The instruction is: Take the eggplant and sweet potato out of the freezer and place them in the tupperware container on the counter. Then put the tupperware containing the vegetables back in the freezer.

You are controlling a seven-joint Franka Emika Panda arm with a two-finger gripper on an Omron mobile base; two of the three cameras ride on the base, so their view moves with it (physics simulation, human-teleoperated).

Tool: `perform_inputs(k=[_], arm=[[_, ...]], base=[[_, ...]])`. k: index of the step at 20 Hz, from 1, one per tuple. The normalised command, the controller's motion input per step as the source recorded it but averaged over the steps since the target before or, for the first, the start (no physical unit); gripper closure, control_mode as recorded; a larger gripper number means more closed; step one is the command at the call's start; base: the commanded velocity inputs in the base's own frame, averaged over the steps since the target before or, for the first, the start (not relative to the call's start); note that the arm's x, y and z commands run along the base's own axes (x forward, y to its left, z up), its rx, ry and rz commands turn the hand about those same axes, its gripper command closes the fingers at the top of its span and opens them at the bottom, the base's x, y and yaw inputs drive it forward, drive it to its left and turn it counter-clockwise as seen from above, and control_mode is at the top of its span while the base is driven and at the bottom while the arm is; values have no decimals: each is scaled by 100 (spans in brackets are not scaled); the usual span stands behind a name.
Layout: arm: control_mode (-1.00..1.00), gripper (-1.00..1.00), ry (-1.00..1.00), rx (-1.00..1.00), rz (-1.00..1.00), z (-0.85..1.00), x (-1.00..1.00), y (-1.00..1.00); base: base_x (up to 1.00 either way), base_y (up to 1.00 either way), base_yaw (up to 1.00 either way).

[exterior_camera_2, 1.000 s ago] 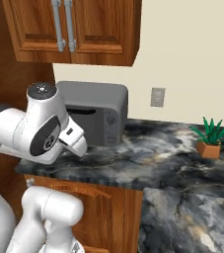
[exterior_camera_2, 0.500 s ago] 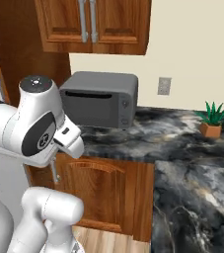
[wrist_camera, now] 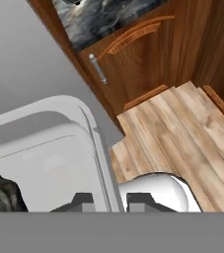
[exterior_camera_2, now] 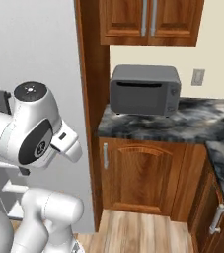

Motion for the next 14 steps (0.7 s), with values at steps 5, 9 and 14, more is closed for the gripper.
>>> perform_inputs(k=[5,9,14], arm=[[100,100,0,0,0,0,0,0],[100,100,0,0,0,0,0,0],[100,100,0,0,0,0,0,0]], base=[[13,100,-25],[45,93,-28],[72,53,-25]])
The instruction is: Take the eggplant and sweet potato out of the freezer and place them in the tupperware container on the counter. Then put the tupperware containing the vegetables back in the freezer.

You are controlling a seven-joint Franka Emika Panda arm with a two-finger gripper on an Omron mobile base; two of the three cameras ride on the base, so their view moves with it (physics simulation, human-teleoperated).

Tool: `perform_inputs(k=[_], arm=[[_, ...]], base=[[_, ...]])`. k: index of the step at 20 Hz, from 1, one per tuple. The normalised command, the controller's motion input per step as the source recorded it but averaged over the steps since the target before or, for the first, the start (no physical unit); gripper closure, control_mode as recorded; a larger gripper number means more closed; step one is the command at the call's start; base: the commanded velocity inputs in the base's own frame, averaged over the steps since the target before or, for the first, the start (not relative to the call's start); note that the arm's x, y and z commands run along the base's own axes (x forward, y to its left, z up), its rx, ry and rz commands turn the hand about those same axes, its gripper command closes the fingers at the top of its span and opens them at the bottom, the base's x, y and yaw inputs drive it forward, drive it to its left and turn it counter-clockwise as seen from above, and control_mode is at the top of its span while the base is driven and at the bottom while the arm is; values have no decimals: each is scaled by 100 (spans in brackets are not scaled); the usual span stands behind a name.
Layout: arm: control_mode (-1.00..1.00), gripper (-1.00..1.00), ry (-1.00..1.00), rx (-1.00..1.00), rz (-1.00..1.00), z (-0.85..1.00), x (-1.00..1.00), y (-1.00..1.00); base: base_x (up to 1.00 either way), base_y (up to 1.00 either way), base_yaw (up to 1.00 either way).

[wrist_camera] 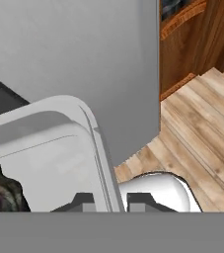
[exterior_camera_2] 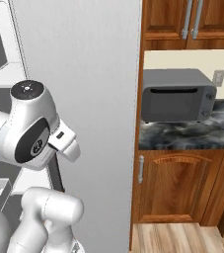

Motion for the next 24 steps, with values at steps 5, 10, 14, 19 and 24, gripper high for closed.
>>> perform_inputs(k=[5,10,14,19,24], arm=[[100,100,0,0,0,0,0,0],[-100,100,0,10,-10,36,-31,27],[-100,100,-1,21,-34,38,-27,29],[-100,100,-1,17,-36,33,-4,62],[-100,100,0,16,-27,24,12,69]], base=[[34,33,-4],[0,0,0],[0,0,0],[0,0,0],[0,0,0]])
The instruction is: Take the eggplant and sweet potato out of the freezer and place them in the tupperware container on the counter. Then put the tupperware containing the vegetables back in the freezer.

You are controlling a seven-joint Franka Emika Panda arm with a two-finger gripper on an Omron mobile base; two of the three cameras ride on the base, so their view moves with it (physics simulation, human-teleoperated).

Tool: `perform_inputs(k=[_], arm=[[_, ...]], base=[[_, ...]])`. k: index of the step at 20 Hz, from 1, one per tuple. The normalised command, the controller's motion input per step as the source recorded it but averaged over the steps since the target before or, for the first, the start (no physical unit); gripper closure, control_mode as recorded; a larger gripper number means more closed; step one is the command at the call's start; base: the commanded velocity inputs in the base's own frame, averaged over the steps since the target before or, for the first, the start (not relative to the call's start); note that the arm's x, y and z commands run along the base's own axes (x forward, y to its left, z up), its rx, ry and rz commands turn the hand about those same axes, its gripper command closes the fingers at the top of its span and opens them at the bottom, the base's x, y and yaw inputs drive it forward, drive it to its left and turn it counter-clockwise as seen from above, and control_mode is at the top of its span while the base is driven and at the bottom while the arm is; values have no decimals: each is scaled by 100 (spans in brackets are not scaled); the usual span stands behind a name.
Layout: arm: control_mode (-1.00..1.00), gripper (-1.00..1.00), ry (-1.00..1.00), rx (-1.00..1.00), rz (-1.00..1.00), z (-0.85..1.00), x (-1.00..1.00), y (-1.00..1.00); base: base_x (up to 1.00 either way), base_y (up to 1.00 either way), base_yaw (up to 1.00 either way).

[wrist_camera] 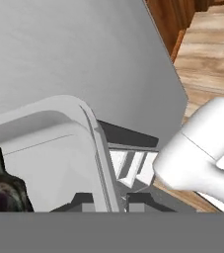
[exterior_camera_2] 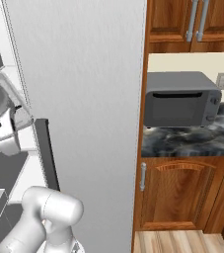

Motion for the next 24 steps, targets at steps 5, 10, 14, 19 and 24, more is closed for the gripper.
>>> perform_inputs(k=[5,10,14,19,24], arm=[[-100,100,1,16,-15,15,48,68],[-100,100,2,12,-7,4,61,68],[-100,100,1,8,-7,0,70,65],[-100,100,4,8,-7,1,86,44],[-100,100,7,6,-2,0,83,50]], base=[[0,0,0],[0,0,0],[0,0,0],[0,0,0],[0,0,0]])
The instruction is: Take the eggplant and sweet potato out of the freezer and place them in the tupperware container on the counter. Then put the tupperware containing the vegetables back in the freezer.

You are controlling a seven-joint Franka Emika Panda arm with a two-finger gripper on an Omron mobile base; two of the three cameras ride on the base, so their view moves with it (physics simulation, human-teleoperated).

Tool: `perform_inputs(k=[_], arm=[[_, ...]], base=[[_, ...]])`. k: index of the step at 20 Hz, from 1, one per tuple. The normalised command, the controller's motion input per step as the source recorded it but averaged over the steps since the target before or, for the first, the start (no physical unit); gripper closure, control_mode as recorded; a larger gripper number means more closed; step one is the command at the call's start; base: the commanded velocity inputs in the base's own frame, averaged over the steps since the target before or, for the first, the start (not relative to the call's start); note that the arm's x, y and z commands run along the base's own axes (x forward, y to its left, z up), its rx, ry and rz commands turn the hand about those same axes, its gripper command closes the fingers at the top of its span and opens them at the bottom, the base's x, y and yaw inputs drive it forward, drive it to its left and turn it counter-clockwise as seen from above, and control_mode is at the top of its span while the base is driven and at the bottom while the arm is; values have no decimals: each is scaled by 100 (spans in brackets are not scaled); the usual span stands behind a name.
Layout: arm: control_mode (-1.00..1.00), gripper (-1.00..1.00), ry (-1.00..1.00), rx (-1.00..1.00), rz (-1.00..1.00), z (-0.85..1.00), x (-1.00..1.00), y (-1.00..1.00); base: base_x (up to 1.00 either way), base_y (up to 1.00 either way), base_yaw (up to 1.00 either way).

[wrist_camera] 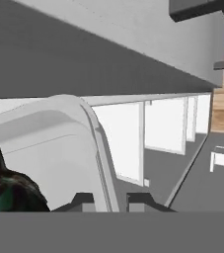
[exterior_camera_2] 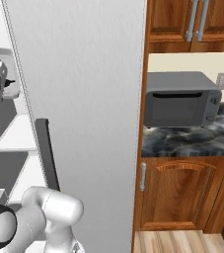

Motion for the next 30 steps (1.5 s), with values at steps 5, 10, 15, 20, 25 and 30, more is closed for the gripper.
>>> perform_inputs(k=[5,10,15,20,25,30], arm=[[-100,100,8,5,0,0,88,48],[-100,100,3,1,-1,0,78,48],[-100,100,0,0,-4,0,76,40],[-100,100,1,0,-8,-1,66,23],[-100,100,0,0,-8,-4,47,19],[-100,100,0,-1,-9,-23,26,12]], base=[[0,0,0],[0,0,0],[0,0,0],[0,0,0],[0,0,0],[0,0,0]])
